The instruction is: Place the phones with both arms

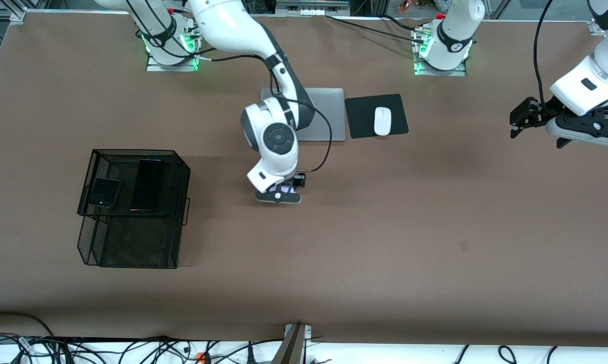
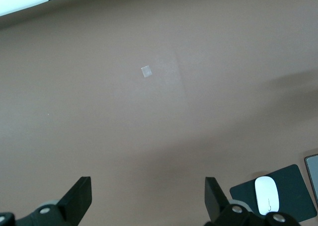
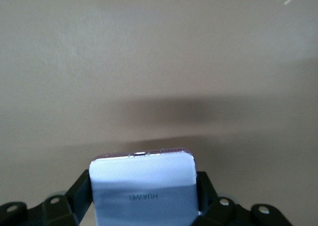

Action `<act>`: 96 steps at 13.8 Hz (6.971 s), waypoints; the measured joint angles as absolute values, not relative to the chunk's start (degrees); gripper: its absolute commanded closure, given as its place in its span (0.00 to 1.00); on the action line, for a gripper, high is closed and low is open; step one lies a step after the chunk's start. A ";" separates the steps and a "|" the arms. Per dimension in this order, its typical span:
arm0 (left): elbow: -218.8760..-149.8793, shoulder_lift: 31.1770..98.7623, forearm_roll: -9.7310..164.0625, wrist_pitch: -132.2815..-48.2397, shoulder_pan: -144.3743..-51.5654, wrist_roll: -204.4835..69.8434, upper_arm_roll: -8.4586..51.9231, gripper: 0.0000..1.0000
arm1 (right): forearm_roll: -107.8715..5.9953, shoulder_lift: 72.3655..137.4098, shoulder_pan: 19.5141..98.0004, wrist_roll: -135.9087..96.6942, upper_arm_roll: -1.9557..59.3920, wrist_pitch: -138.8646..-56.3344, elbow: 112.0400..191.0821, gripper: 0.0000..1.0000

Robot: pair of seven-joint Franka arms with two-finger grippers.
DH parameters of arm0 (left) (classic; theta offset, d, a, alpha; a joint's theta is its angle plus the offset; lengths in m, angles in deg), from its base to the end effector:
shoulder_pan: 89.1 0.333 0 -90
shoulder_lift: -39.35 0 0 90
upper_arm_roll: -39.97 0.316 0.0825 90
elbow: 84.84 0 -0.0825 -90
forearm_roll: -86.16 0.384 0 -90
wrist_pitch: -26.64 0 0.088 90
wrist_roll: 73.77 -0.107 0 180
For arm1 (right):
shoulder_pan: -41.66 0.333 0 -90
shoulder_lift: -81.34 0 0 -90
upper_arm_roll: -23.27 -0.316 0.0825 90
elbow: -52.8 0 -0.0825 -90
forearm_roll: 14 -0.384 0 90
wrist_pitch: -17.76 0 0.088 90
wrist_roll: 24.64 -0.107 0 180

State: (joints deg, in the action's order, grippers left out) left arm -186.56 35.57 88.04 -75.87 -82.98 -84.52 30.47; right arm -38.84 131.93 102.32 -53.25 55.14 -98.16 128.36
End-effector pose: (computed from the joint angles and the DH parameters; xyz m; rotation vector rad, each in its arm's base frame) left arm 0.5487 -0.0321 0.5823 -3.0666 0.3893 -0.1174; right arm 0.5769 0.4555 0.2497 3.0815 -0.0602 -0.0314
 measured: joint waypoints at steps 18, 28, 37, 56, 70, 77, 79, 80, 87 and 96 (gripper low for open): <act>-186.52 35.57 88.05 -75.87 -82.99 -84.52 30.19 0.00 | -38.92 128.04 75.80 -11.52 65.04 -86.21 124.09 1.00; -185.39 35.57 88.05 -75.52 -83.00 -84.51 29.76 0.00 | -40.76 130.76 67.57 -8.54 61.18 -96.73 124.17 1.00; -184.94 35.57 88.05 -74.54 -83.04 -84.26 29.51 0.00 | -41.07 133.52 64.59 -13.05 53.74 -104.89 124.14 1.00; -184.62 35.57 88.05 -73.10 -83.13 -82.26 29.44 0.00 | -47.53 135.63 62.81 -15.18 53.69 -107.94 125.31 0.00; -183.61 35.84 88.05 -73.10 -83.26 -82.24 29.35 0.00 | -47.53 130.63 62.75 -14.64 58.41 -85.96 116.91 0.00; -179.05 38.89 88.05 -71.12 -83.46 -82.24 29.28 0.00 | -47.53 122.91 62.82 -14.51 58.41 -74.84 116.15 0.00; -177.38 40.08 88.05 -70.21 -83.49 -82.24 29.27 0.00 | -47.53 121.18 62.94 -14.49 58.37 -72.02 116.09 0.00; -176.51 40.76 88.05 -69.63 -83.48 -82.24 29.29 0.00 | -47.52 120.21 63.10 -14.49 58.31 -71.06 116.07 0.00; -175.13 42.03 88.05 -69.07 -83.45 -82.24 28.73 0.00 | -30.88 107.15 57.04 -19.58 45.51 -65.77 120.18 0.00; -175.01 42.04 88.05 -68.95 -83.46 -82.21 28.54 0.00 | -17.80 87.40 42.30 -25.88 27.84 -65.66 139.27 0.00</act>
State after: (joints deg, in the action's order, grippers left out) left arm -175.01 42.04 88.05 -68.95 -83.46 -82.21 28.54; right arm -17.80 87.40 42.30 -25.88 27.84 -65.66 139.27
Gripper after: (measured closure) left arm 0.000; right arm 0.000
